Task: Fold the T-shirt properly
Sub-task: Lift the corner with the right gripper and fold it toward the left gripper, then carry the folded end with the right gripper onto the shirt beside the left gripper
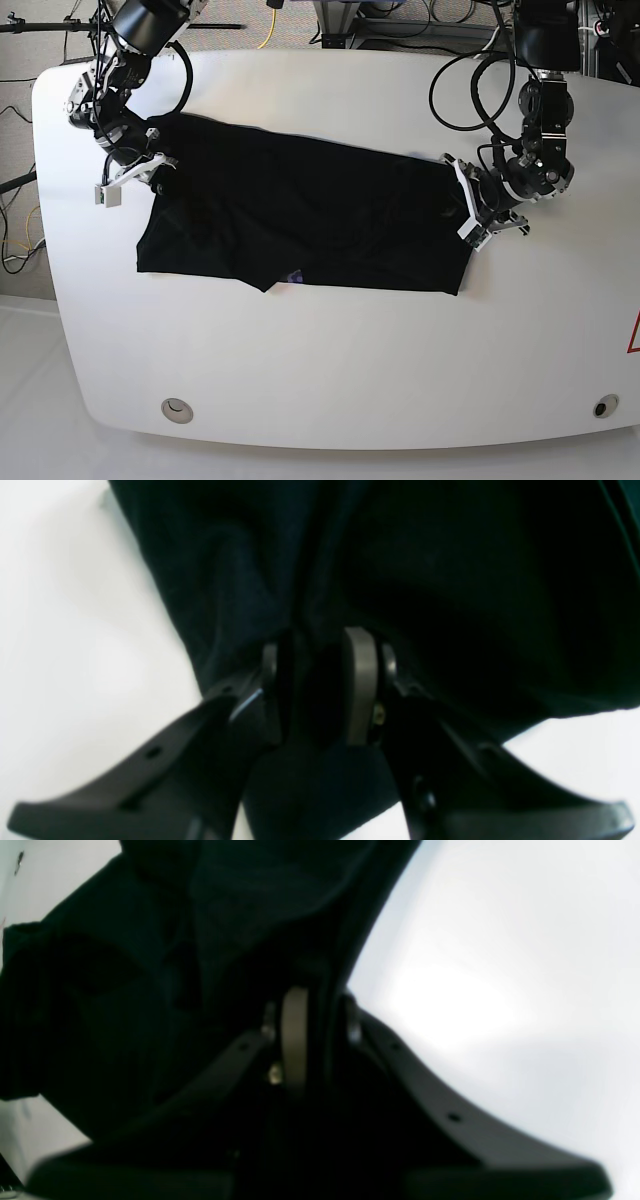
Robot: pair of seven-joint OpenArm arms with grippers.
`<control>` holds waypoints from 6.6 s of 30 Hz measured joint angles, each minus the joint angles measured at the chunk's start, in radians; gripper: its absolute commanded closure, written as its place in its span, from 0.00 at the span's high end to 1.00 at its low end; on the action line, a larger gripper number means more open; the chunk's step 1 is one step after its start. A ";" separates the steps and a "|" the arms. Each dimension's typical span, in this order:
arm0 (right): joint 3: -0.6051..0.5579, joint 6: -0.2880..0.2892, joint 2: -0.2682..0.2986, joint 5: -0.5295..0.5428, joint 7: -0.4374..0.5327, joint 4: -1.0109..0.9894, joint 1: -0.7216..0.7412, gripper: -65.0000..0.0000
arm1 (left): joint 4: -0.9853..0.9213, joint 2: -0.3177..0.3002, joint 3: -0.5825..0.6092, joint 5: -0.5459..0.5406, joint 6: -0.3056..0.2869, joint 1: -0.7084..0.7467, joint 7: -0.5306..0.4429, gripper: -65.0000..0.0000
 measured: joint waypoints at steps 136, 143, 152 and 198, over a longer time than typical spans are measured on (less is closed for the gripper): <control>-0.788 -0.104 -0.225 0.072 -0.204 0.349 0.061 0.03 | 0.040 0.030 -0.003 0.097 0.000 0.016 0.080 0.24; -0.826 -0.104 -0.222 0.059 -0.222 0.295 0.085 0.02 | 0.033 0.031 -0.003 0.096 0.000 0.011 0.078 0.24; -0.880 -0.106 -0.223 0.061 -0.207 0.253 0.119 0.01 | 0.020 0.032 0.004 0.090 0.000 0.001 0.078 0.24; -0.962 -0.216 -0.222 0.080 -0.190 0.204 0.171 0.01 | 0.009 0.039 0.028 0.109 0.004 -0.006 0.057 0.22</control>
